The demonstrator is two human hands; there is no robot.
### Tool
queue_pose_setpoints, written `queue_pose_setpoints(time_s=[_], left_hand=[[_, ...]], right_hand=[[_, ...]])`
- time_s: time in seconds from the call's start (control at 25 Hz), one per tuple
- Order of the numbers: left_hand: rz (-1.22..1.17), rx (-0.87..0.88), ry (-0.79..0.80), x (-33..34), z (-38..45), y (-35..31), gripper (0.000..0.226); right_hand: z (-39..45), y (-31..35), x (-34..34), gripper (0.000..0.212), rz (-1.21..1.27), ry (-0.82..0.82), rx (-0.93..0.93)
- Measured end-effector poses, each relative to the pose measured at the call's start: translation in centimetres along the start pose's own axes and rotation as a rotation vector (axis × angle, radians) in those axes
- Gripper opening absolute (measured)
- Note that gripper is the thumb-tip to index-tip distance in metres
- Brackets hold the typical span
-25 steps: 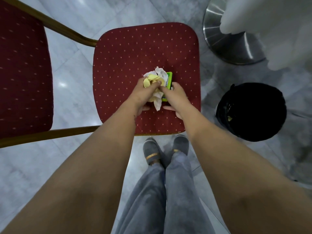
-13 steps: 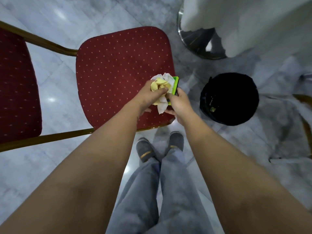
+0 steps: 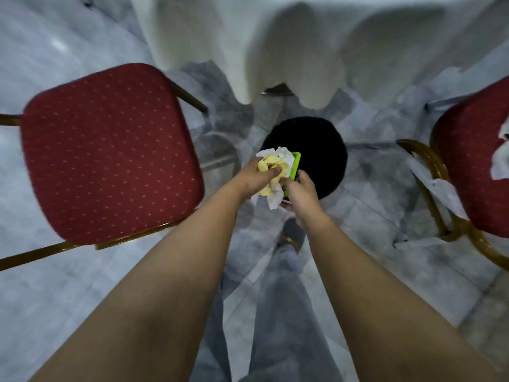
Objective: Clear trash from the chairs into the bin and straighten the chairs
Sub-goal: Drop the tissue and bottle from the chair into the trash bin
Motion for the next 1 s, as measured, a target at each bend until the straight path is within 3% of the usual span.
queue_pose_setpoints(time_s=[0.28,0.52,0.76,1.0], left_hand=[[0.106,-0.137,0.011,10.5,6.5,-0.9,0.073],[0.118,-0.153,-0.017,11.9,9.8,-0.9,0.075],[0.222,-0.129,-0.051,12.4,10.5,-2.0,0.068],[0.375,-0.132,-0.01,12.9,9.0,-2.6,0.071]], right_hand=[[6.7,-0.9,-10.3,0.026,-0.015,-0.01,0.071],[11.1,0.0,-12.0,0.03,-0.066,0.011,0.07],[13.0,1.0,-13.3,0.056,-0.067,-0.051,0.129],[9.1,1.2,-15.1,0.052,-0.159,-0.1,0.101]])
Point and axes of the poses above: each hand's wrist, its own z-axis towards the middle knuckle, its own x-axis out of the palm, y = z × x, the point moved 1 cm from there along z, towards the middle knuckle, and after that the axes turned 9 degrees about x, right-handed, at the moved point
